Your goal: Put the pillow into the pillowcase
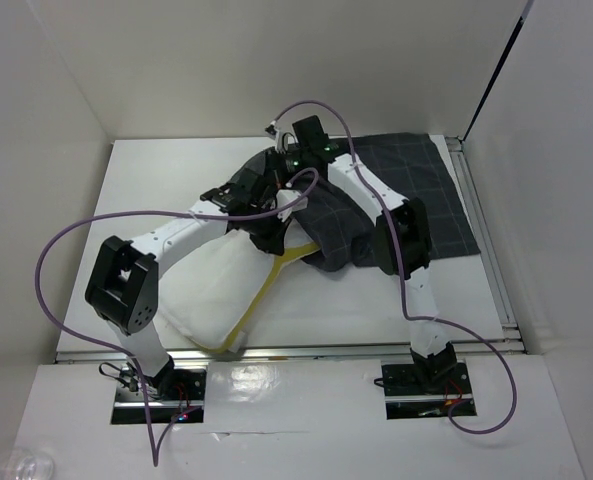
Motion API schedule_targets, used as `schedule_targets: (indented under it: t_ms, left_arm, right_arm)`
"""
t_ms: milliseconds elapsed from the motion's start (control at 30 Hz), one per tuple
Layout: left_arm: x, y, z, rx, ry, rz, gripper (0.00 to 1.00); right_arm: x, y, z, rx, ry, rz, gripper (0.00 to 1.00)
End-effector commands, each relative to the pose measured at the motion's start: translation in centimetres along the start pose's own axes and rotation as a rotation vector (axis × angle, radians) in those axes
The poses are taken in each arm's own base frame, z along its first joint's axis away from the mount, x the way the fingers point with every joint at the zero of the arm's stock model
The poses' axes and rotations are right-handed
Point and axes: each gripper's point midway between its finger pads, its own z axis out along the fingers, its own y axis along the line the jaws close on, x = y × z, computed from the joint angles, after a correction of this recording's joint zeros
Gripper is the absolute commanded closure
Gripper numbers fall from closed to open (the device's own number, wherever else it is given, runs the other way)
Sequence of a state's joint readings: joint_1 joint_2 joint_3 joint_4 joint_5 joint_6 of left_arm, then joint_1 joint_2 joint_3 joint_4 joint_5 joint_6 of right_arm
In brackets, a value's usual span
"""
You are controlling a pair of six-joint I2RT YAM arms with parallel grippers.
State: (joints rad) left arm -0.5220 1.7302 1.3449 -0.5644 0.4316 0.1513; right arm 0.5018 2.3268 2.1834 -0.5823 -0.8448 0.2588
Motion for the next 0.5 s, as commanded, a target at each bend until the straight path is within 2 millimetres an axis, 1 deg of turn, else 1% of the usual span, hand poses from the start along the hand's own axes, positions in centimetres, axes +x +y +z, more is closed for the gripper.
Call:
schedule_targets:
  t_ms: [0, 33, 67, 100, 133, 167, 200, 233, 267, 300, 333, 367, 400, 433, 467]
  left_arm:
    - [-4.4, 1.7, -0.7, -0.058, -0.141, 0.066, 1.00]
    - [-4.6, 1.6, -1.0, -0.060, -0.148, 0.079, 1.00]
    - [-4.4, 1.3, -1.2, -0.047, -0.149, 0.088, 1.00]
    - [-3.9, 0.8, -1.2, -0.025, -0.135, 0.089, 0.99]
    - [-3.5, 0.7, -1.2, -0.021, -0.119, 0.081, 0.92]
    - [-3.5, 0.5, -1.6, -0.021, -0.119, 0.081, 0.86]
    - [-3.6, 0.2, -2.2, -0.022, -0.125, 0.075, 0.78]
    - [-3.4, 0.6, -2.5, -0.055, -0.123, 0.064, 0.60]
    - [-3.7, 0.5, -3.0, -0.072, -0.135, 0.048, 0.53]
    - [-4.0, 0.3, -4.0, -0.088, -0.154, 0.057, 0.45]
    - [-4.6, 0.6, -4.8, -0.120, -0.172, 0.066, 0.32]
    - [-5.0, 0.5, -5.6, -0.139, -0.184, 0.058, 0.25]
    - [-6.2, 1.0, -7.0, -0.160, -0.220, 0.059, 0.21]
    - [-6.4, 1.1, -8.1, -0.175, -0.220, 0.052, 0.16]
    - [-6.7, 1.7, -8.8, -0.199, -0.227, 0.044, 0.06]
  right_arm:
    - [1.0, 4.9, -1.9, -0.104, 0.041, 0.013, 1.00]
    - [1.1, 3.8, -2.1, -0.080, 0.037, 0.031, 1.00]
    - [0.8, 2.7, -3.4, -0.060, 0.022, 0.055, 1.00]
    - [0.9, 1.6, -3.9, -0.035, 0.021, 0.071, 1.00]
    - [0.8, 0.8, -4.7, -0.001, 0.008, 0.086, 1.00]
    - [0.2, -0.9, -6.0, 0.035, -0.015, 0.089, 1.00]
    - [0.5, -1.7, -6.9, 0.062, -0.015, 0.107, 1.00]
    - [0.8, -2.5, -7.7, 0.097, -0.020, 0.120, 1.00]
    - [0.9, -3.0, -8.3, 0.115, -0.027, 0.131, 1.00]
    - [1.6, -3.5, -9.4, 0.131, -0.018, 0.139, 1.00]
    - [1.9, -4.0, -9.5, 0.159, -0.017, 0.136, 1.00]
    - [2.2, -4.3, -10.1, 0.166, -0.020, 0.135, 1.00]
    - [2.3, -4.6, -10.6, 0.184, -0.026, 0.142, 1.00]
    - [2.7, -4.3, -10.9, 0.184, -0.021, 0.136, 1.00]
    - [3.0, -4.5, -10.8, 0.185, -0.015, 0.143, 1.00]
